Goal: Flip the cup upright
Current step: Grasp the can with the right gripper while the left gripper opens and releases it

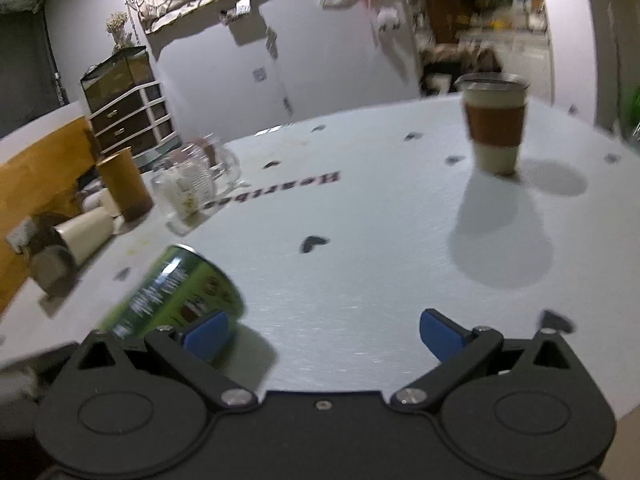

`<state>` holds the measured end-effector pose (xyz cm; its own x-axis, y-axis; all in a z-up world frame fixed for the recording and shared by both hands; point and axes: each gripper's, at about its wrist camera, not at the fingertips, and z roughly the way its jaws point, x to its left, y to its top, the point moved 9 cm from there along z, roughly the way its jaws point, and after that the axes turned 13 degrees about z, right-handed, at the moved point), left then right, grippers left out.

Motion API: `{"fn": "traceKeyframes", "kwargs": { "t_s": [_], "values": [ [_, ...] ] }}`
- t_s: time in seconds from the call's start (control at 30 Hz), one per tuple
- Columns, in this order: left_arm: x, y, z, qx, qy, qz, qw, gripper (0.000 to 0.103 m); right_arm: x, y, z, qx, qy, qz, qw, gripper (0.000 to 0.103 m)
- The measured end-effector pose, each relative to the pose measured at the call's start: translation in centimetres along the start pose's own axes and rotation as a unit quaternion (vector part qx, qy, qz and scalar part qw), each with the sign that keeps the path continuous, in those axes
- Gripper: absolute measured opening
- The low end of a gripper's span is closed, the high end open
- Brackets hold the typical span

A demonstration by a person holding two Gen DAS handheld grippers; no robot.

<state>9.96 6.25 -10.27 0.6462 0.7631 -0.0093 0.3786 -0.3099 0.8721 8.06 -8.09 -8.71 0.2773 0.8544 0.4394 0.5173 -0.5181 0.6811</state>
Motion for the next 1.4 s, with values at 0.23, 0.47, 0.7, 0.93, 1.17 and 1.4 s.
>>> {"fn": "traceKeyframes", "kwargs": {
  "t_s": [0.23, 0.47, 0.7, 0.93, 1.17, 1.4],
  "values": [
    [-0.1, -0.3, -0.3, -0.013, 0.004, 0.01, 0.9998, 0.075, 1.7, 0.9, 2.6, 0.117, 0.081, 0.136, 0.98, 0.103],
    [-0.6, -0.5, -0.6, -0.025, 0.012, 0.028, 0.9992, 0.075, 4.4, -0.2, 4.8, 0.206, 0.133, 0.196, 0.949, 0.099],
    [-0.7, -0.6, -0.8, -0.031, 0.008, 0.035, 0.9989, 0.075, 5.3, -0.4, 5.4, 0.223, 0.15, 0.208, 0.94, 0.076],
    [-0.6, 0.7, -2.8, -0.079, 0.015, 0.053, 0.9953, 0.078, 6.8, 0.8, 2.6, 0.144, 0.152, 0.094, 0.973, 0.075],
    [-0.2, 0.0, -1.8, -0.052, 0.012, 0.052, 0.9972, 0.066, 8.2, 0.8, -0.2, 0.059, 0.106, -0.066, 0.99, 0.074],
    [-0.5, -0.9, -1.0, -0.036, 0.002, 0.055, 0.9979, 0.065, 9.3, -0.8, -0.4, 0.04, 0.068, -0.167, 0.983, 0.074]
  ]
}}
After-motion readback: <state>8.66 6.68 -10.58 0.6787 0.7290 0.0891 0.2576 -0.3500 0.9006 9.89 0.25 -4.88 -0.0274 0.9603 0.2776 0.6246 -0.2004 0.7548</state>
